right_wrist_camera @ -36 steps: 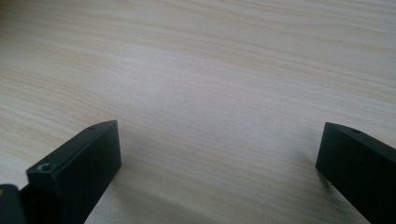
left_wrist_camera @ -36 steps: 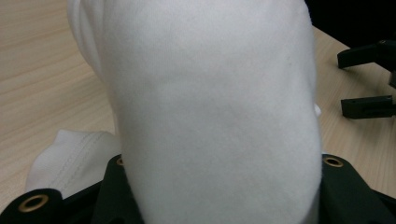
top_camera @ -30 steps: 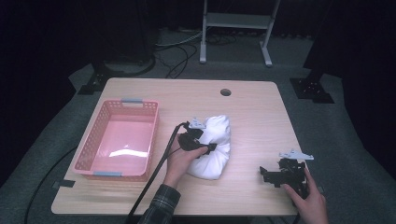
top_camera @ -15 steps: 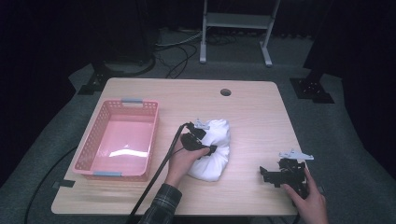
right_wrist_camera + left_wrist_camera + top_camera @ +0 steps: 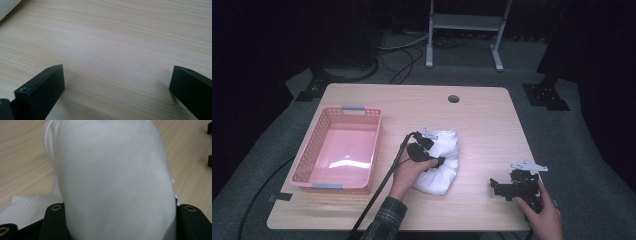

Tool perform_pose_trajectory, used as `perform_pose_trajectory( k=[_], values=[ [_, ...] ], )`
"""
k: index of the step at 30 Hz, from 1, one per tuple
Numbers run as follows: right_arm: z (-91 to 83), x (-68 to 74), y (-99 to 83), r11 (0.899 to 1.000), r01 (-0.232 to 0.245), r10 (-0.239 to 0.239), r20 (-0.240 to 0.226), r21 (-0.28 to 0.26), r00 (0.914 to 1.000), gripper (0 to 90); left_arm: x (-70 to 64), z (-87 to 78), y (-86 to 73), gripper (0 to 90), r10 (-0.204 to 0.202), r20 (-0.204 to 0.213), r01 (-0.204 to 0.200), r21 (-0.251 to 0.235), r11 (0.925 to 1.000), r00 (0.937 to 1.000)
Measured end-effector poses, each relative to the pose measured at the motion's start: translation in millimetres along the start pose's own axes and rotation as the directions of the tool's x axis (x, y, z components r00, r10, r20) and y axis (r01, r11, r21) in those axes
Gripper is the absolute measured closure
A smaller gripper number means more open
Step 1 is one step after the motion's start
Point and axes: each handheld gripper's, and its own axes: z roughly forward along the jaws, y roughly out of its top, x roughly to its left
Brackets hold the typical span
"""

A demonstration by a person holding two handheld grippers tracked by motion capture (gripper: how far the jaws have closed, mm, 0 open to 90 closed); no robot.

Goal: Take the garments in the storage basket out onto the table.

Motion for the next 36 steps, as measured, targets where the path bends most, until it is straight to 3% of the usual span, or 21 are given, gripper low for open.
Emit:
perform_pose_trajectory(
  k=[36],
  values=[
    [0.0, 0.1, 0.0, 1.000, -0.001, 0.001, 0.000, 0.000, 1.0000, 0.0, 2.1, 4.6, 1.4, 10.6, -0.005, -0.010, 0.005, 0.036, 0.9993, 0.9999]
  ],
)
